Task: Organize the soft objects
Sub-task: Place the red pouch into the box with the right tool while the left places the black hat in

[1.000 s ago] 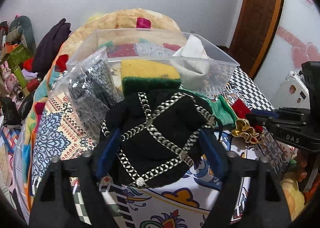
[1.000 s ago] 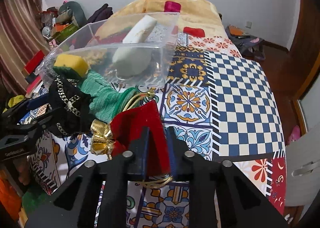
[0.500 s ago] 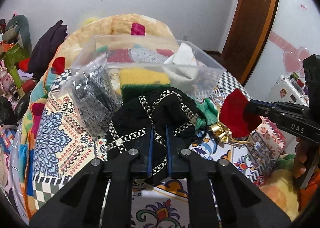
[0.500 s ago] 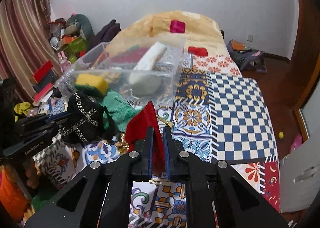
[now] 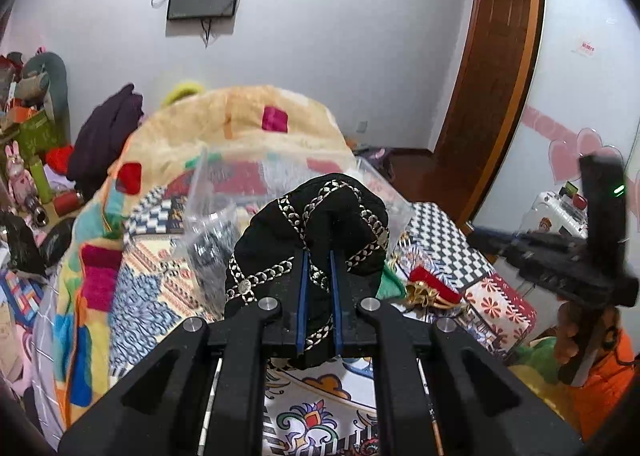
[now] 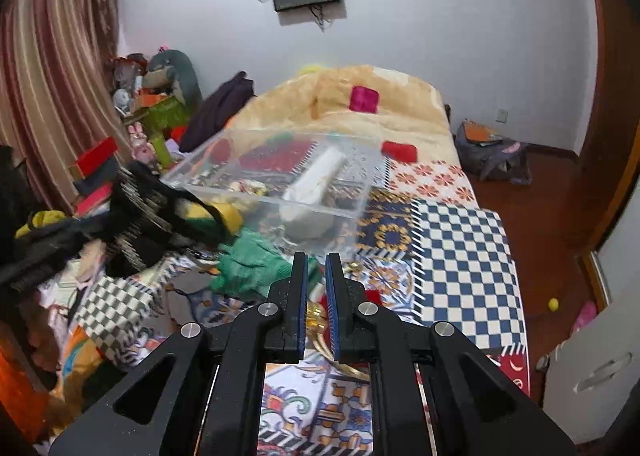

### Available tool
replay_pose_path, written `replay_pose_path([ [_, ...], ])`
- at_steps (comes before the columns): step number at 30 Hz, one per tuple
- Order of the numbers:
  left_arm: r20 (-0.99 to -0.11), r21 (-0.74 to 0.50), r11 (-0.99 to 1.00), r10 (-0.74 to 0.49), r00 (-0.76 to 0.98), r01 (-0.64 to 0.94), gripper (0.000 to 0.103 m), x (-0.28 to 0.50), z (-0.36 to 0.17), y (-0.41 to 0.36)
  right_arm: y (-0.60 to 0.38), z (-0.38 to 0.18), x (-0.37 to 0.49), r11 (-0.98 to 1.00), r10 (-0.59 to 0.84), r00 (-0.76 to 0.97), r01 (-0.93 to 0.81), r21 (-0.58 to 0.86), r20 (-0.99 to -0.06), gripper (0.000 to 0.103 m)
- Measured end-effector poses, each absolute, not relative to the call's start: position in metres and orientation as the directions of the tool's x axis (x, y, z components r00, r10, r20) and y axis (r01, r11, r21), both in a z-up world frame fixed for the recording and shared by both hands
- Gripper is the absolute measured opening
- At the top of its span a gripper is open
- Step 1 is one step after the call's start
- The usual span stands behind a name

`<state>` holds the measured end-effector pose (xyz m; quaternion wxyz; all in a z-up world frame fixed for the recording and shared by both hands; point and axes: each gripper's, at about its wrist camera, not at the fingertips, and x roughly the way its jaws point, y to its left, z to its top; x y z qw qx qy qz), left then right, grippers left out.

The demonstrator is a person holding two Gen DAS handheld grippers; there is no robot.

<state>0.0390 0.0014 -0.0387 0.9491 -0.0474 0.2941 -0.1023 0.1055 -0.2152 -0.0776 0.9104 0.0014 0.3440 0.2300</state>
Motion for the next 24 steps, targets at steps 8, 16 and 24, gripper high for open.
replay_pose_path([
  [8,-0.531,-0.140,0.979,-0.203,0.822,0.151,0.009,0.044,-0.029,0.004,-0.219,-0.125,0.132,0.910,0.382,0.539,-0.360,0.205,-0.751,0.074],
  [16,-0.514,-0.144,0.982,-0.181,0.839,0.124,0.009,0.054,-0.027,0.014,-0.200,-0.155,0.143,0.903,0.358,0.445,-0.388,0.183,-0.821,0.062],
  [24,-0.503,-0.162,0.982,-0.170,0.847,0.101,0.009,0.066,-0.024,0.023,-0.213,-0.149,0.138,0.909,0.372,0.472,-0.360,0.210,-0.799,0.023],
])
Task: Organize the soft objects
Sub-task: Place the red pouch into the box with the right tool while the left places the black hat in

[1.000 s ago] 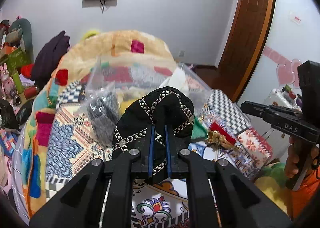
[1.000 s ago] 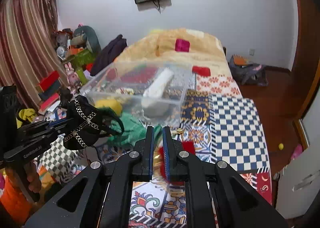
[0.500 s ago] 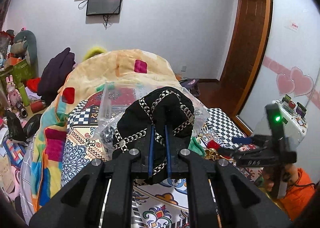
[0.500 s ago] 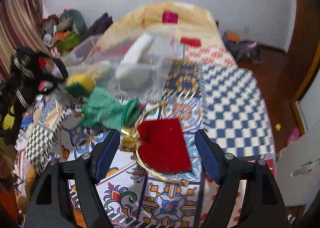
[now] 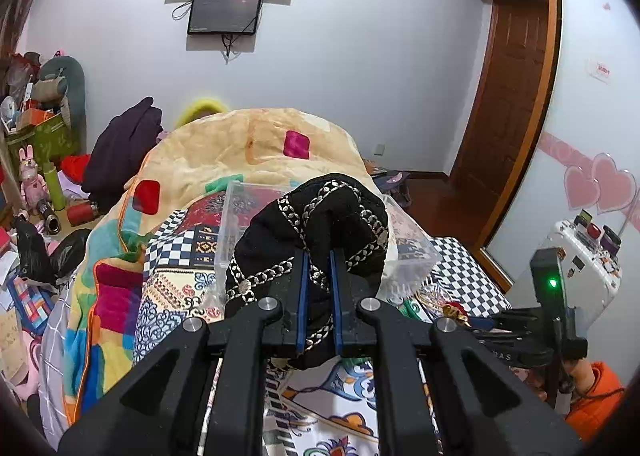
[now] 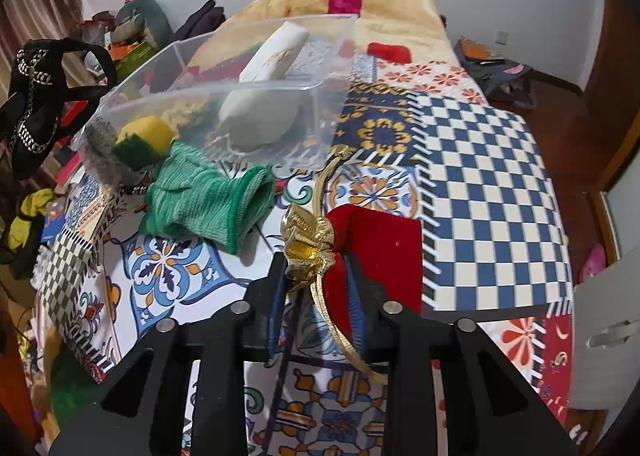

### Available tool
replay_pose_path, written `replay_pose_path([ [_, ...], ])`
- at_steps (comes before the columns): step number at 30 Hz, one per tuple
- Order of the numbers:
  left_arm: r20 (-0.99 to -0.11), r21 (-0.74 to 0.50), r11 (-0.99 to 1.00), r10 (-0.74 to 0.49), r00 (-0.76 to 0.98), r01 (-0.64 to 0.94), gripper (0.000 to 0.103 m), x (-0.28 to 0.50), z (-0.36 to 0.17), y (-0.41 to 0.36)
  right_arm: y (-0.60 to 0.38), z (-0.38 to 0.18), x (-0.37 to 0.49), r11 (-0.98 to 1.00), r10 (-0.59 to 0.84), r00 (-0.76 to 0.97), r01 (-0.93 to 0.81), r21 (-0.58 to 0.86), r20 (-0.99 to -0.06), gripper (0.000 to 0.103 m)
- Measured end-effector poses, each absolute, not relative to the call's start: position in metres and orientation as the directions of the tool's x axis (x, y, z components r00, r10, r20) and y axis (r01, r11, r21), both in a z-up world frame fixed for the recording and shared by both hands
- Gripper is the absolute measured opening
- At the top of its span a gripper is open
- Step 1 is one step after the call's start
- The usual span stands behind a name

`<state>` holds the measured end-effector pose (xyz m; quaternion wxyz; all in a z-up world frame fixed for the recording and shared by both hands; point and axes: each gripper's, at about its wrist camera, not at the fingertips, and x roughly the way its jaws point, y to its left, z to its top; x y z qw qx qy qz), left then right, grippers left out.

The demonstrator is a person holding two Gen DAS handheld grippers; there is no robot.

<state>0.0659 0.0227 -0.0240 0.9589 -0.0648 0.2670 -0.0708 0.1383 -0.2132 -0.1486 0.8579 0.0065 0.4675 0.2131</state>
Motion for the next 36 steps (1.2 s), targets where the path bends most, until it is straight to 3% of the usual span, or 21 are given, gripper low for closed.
replay_pose_path([
  [5,-0.473,-0.166,0.982,-0.156,0.867,0.087,0.009,0.077,-0.013,0.030,-0.223,-0.124,0.132,0.907,0.392,0.535,-0.362,0.216,-0.749,0.019],
  [11,-0.448,-0.170,0.984,-0.132,0.884,0.061,0.009,0.098,-0.001,0.040,-0.222,-0.065,0.130,0.889,0.449,0.639,-0.391,0.239,-0.625,0.019],
  [18,-0.477,-0.161,0.984,-0.142,0.868,0.072,0.009,0.132,-0.005,0.042,-0.195,-0.032,0.153,0.859,0.507,0.679,-0.446,0.251,-0.530,0.019],
  [36,-0.644,-0.167,0.978,-0.206,0.737,0.128,0.009,0.202,-0.074,0.021,-0.136,-0.083,0.206,0.840,0.517,0.562,-0.478,0.256,-0.646,0.023],
])
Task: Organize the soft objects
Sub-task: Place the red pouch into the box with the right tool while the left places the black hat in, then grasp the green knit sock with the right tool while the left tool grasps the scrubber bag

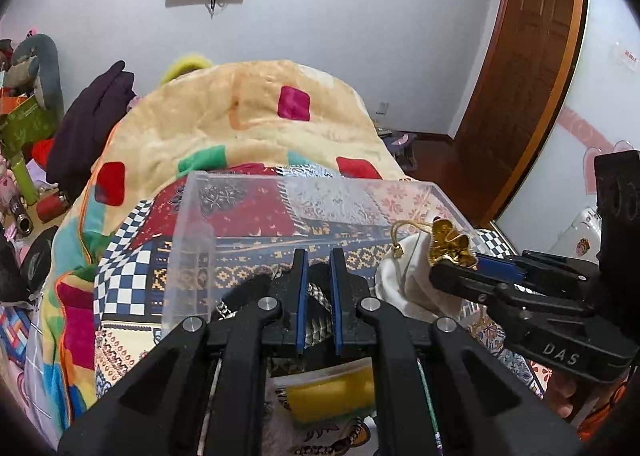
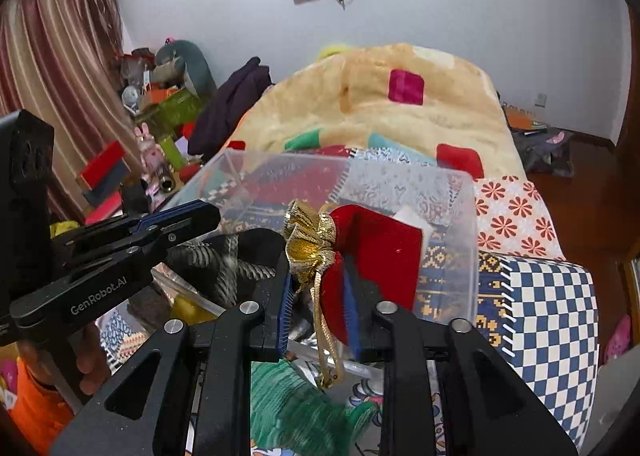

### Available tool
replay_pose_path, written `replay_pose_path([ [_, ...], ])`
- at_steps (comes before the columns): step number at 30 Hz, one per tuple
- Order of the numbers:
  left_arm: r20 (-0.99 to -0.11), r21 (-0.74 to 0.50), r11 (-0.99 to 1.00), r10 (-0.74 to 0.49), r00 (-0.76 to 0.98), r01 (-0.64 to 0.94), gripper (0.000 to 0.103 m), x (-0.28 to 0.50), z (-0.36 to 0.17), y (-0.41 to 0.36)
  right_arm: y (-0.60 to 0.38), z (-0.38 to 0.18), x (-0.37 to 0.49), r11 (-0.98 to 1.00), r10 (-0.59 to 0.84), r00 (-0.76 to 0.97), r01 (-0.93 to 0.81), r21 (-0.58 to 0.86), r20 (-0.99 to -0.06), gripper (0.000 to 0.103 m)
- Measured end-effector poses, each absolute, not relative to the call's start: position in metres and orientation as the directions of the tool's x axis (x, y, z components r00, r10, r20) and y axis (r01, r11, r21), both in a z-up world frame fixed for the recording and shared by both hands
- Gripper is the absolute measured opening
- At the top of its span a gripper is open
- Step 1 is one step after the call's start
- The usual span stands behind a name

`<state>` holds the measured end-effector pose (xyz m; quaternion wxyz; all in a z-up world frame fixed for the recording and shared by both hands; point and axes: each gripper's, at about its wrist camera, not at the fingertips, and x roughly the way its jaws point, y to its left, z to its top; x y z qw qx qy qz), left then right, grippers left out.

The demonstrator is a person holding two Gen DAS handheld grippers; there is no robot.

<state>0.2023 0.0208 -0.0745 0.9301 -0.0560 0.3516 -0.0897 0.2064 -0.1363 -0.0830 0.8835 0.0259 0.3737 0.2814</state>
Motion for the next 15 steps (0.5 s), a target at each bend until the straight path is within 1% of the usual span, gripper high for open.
replay_pose_path([
  [2,-0.646,-0.168,0.977,-0.208,0.734,0.129,0.009,0.202,-0.075,0.020,-0.134,-0.084,0.208,0.841,0.511,0.560,-0.481,0.247,-0.652,0.025],
  [3,-0.645,-0.167,0.977,-0.207,0.735,0.129,0.009,0.201,-0.074,0.019,-0.134,-0.084,0.208,0.845,0.504,0.562,-0.479,0.239,-0.656,0.028],
  [4,-0.642,-0.166,0.978,-0.207,0.738,0.129,0.009,0.200,-0.073,0.019,-0.133,-0.085,0.207,0.845,0.502,0.563,-0.481,0.234,-0.657,0.034],
  [5,-0.640,-0.167,0.977,-0.209,0.739,0.132,0.010,0.198,-0.072,0.019,-0.133,-0.084,0.207,0.847,0.497,0.565,-0.481,0.226,-0.658,0.037],
  [7,-0.635,-0.167,0.976,-0.213,0.743,0.137,0.010,0.196,-0.068,0.019,-0.132,-0.082,0.203,0.855,0.478,0.582,-0.479,0.198,-0.657,0.052],
  [9,-0.627,-0.161,0.977,-0.211,0.750,0.140,0.013,0.193,-0.064,0.019,-0.131,-0.078,0.199,0.861,0.464,0.602,-0.478,0.172,-0.650,0.058],
  [12,-0.608,-0.148,0.979,-0.202,0.768,0.141,0.021,0.184,-0.055,0.020,-0.131,-0.069,0.189,0.866,0.450,0.630,-0.482,0.136,-0.632,0.066],
  [13,-0.599,-0.145,0.979,-0.201,0.776,0.141,0.025,0.179,-0.051,0.021,-0.131,-0.065,0.186,0.868,0.444,0.642,-0.480,0.123,-0.625,0.069],
  [14,-0.588,-0.142,0.980,-0.196,0.784,0.139,0.031,0.174,-0.047,0.023,-0.131,-0.062,0.184,0.871,0.437,0.654,-0.478,0.111,-0.618,0.070],
  [15,-0.578,-0.139,0.981,-0.191,0.793,0.135,0.034,0.170,-0.043,0.024,-0.132,-0.059,0.181,0.874,0.433,0.666,-0.476,0.101,-0.608,0.071],
])
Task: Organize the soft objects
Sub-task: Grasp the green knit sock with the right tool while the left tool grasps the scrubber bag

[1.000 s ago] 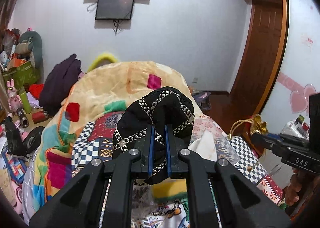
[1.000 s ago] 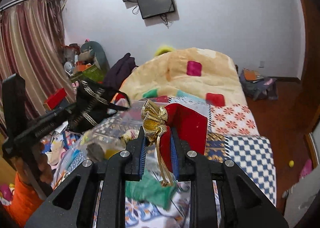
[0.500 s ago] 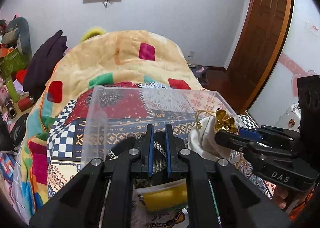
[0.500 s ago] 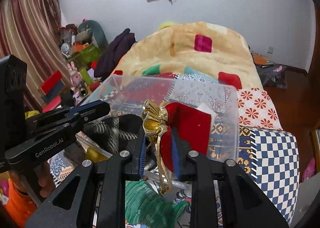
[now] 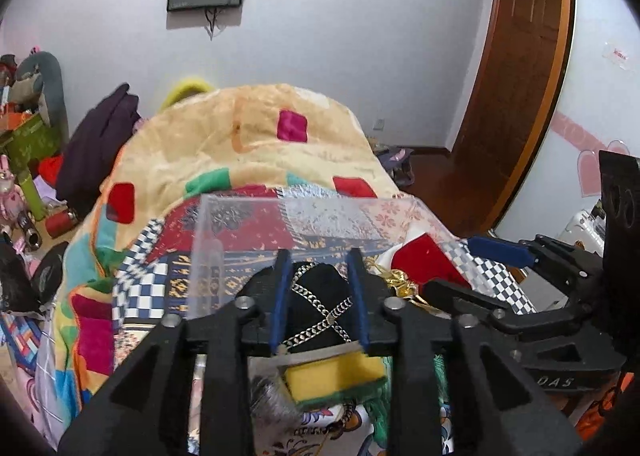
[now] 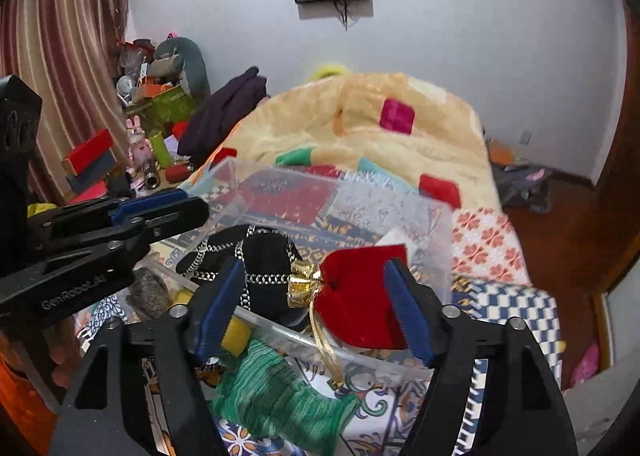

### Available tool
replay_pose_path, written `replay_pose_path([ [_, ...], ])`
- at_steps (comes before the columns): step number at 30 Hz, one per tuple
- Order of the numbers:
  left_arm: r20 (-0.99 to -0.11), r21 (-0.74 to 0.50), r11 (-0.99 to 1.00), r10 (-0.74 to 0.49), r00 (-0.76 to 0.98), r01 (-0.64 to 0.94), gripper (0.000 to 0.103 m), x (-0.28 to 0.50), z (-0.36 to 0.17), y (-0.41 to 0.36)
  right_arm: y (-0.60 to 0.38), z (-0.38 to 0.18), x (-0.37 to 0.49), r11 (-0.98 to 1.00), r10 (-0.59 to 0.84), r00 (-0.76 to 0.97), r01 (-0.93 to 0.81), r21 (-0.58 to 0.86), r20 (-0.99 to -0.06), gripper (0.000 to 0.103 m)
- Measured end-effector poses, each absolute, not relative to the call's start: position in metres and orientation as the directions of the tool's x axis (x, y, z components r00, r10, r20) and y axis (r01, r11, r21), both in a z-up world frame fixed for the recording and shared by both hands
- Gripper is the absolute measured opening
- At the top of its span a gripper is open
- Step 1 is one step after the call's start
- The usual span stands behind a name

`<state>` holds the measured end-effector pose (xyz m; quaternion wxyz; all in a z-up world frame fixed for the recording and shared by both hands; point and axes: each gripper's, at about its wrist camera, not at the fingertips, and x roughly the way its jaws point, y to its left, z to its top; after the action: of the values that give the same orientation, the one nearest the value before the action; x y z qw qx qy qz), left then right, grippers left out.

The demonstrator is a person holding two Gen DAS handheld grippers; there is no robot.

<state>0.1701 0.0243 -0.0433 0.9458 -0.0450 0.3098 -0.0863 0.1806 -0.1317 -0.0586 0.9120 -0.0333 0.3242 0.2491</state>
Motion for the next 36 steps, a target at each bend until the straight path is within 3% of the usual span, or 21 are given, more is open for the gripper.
replay_pose_path([
  [6,-0.516,-0.108,0.989,-0.146,0.844,0.105,0.060,0.137,-0.024,0.036,-0.142,-0.047,0.165,0.878,0.438,0.691,-0.467,0.108,-0.576,0.082],
  [11,-0.518,-0.104,0.993,-0.109,0.848,0.064,0.078,0.117,-0.031,0.048,-0.143,-0.058,0.154,0.873,0.438,0.659,-0.473,0.116,-0.611,0.083],
  [24,-0.671,-0.139,0.990,-0.078,0.737,-0.022,0.081,0.117,-0.103,0.068,-0.129,-0.130,0.161,0.866,0.413,0.487,-0.472,0.166,-0.769,0.084],
  [27,-0.682,-0.152,0.988,-0.091,0.725,-0.018,0.074,0.120,-0.110,0.065,-0.128,-0.136,0.162,0.867,0.405,0.474,-0.470,0.164,-0.782,0.078],
  [29,-0.688,-0.161,0.987,-0.105,0.718,-0.010,0.060,0.122,-0.113,0.064,-0.130,-0.137,0.162,0.869,0.401,0.475,-0.469,0.160,-0.783,0.070],
  [32,-0.688,-0.181,0.983,-0.134,0.713,0.011,0.043,0.122,-0.115,0.061,-0.133,-0.135,0.161,0.867,0.407,0.478,-0.471,0.164,-0.778,0.054],
  [36,-0.682,-0.178,0.983,-0.149,0.716,0.035,0.031,0.118,-0.114,0.057,-0.131,-0.135,0.158,0.855,0.422,0.465,-0.489,0.171,-0.778,0.026],
])
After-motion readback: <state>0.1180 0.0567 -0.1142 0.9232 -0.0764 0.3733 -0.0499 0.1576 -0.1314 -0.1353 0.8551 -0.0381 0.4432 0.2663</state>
